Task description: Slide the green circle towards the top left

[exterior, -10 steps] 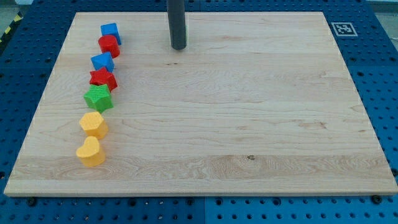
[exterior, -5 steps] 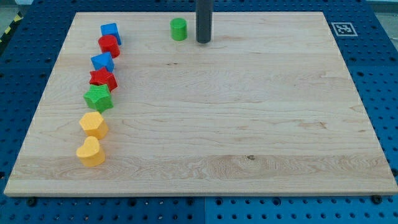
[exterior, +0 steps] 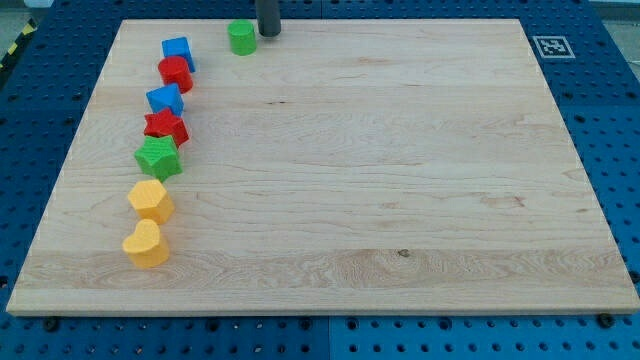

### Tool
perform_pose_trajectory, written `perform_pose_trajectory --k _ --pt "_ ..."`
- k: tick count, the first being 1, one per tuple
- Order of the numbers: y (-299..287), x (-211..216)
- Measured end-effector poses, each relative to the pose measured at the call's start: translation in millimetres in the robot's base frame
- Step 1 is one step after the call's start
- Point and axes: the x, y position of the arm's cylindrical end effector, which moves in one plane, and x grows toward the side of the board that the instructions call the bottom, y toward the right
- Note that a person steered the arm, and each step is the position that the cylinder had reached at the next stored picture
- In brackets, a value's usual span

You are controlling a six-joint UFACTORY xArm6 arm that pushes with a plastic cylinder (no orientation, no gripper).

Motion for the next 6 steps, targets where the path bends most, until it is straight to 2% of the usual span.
perform_pose_trajectory --k 1,2,3,6 --pt "-12.0 20.5" --pt "-12.0 23.0" --pt "17.2 22.2" --pt "22.0 47.7"
